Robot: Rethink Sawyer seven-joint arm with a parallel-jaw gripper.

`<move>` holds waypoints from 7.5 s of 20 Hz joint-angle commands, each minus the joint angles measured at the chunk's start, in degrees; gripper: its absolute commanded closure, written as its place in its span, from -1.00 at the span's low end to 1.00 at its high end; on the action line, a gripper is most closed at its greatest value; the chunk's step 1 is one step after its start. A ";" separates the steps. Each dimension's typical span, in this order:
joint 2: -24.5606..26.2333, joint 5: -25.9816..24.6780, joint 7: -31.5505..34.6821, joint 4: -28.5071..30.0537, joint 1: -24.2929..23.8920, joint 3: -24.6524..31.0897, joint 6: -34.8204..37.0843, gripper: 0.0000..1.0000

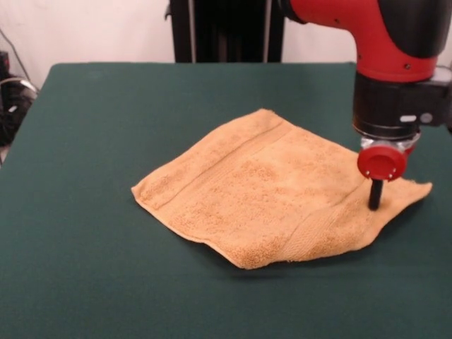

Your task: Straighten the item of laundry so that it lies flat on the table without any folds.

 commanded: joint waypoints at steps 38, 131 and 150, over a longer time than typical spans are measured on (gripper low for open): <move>2.60 -8.19 13.82 0.62 2.59 -3.62 11.36 -1.00; 1.90 -32.36 7.23 17.62 -18.86 23.57 -18.14 -1.00; 10.32 -33.17 6.32 13.00 -18.14 21.89 -19.10 -1.00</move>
